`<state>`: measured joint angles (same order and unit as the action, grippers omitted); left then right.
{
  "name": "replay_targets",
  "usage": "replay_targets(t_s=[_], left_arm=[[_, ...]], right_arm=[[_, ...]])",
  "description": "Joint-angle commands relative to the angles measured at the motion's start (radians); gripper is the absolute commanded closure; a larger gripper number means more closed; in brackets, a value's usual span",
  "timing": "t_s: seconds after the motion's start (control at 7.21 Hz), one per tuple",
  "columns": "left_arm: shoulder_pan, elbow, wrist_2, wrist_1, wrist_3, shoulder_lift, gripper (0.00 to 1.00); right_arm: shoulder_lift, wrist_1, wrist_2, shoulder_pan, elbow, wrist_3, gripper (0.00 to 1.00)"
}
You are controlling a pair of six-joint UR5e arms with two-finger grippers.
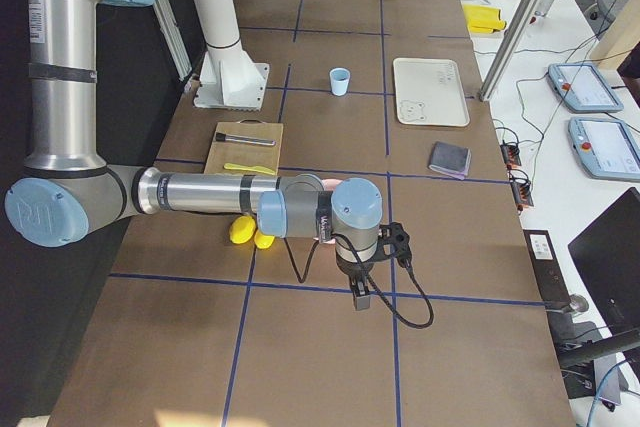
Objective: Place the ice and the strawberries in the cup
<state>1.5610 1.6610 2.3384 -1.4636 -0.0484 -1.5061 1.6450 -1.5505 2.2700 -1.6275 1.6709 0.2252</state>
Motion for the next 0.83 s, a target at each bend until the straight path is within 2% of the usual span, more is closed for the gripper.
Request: replay_targets(t_s=[0.0,0.69], left_arm=[[-0.001,-0.006,-0.005,0.002,-0.002,0.000,0.00],[0.001,0.011,-0.007,0.000,-0.004,0.009,0.00]], right_arm=[[0.007,0.000,0.003,0.000,0.010,0.010,0.00],[0.044,0.000,0.011,0.000,0.006,0.006,0.00]])
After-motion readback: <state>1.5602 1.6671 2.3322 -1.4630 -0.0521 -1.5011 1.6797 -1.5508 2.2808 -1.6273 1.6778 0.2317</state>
